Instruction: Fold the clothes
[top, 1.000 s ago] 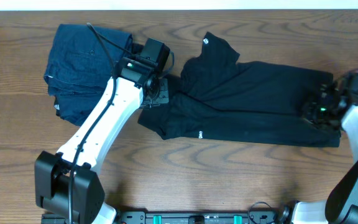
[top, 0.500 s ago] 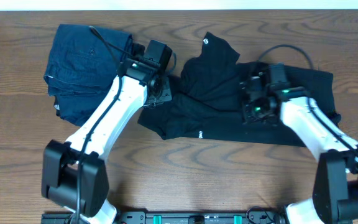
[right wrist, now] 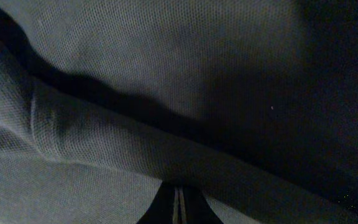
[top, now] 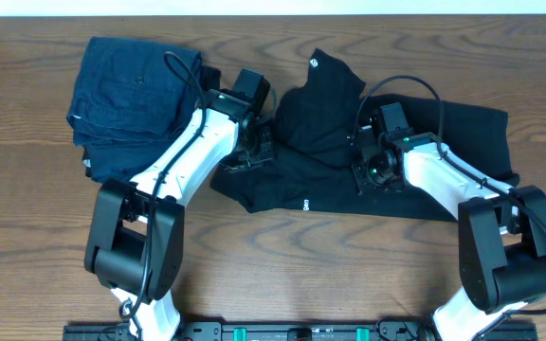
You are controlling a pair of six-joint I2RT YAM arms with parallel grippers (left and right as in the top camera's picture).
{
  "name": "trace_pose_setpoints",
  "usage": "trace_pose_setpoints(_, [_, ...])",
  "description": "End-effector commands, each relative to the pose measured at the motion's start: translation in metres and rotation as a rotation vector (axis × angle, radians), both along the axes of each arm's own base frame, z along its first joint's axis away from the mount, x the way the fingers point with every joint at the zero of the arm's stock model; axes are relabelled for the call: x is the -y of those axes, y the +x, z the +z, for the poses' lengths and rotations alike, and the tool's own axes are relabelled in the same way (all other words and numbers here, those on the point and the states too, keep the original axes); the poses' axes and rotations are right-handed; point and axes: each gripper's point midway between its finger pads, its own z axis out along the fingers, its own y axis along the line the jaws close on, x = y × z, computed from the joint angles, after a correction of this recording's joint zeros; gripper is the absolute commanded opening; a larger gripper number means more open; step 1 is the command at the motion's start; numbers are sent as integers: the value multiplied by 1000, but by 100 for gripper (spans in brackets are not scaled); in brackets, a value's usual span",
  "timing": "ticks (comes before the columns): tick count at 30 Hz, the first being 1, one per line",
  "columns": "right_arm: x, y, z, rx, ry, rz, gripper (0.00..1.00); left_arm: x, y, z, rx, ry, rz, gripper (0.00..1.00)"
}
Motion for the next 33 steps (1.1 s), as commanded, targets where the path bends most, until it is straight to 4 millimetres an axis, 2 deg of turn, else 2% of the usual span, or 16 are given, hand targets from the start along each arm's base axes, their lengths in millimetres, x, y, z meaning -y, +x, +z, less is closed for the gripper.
trace_pose_setpoints(1, [3, -11, -26, -59, -32, 22, 1, 19, -7, -2, -5, -33, -38, 6])
trace_pose_setpoints(6, [4, -16, -26, -81, -38, 22, 1, 43, -4, -1, 48, -60, -90, 6])
trace_pose_setpoints(10, [5, -19, -27, -92, -41, 21, 1, 52, -4, -6, 55, -65, -102, 6])
trace_pose_setpoints(16, [4, -14, -23, -80, -36, 21, 1, 52, -5, -36, 7, -33, -104, 6])
trace_pose_setpoints(20, [3, -11, -19, -74, -34, 17, 1, 43, 0, -61, -2, 36, -99, 6])
trace_pose_setpoints(22, [3, -10, -18, -71, -33, 16, 1, 41, 3, -67, 8, 54, -107, 6])
trace_pose_setpoints(29, [2, -5, -16, -50, -29, 15, 1, 49, 16, -62, 74, 26, -137, 6])
trace_pose_setpoints(33, [0, 4, -10, -26, -22, 14, 1, 50, 18, -62, 82, 23, -138, 6])
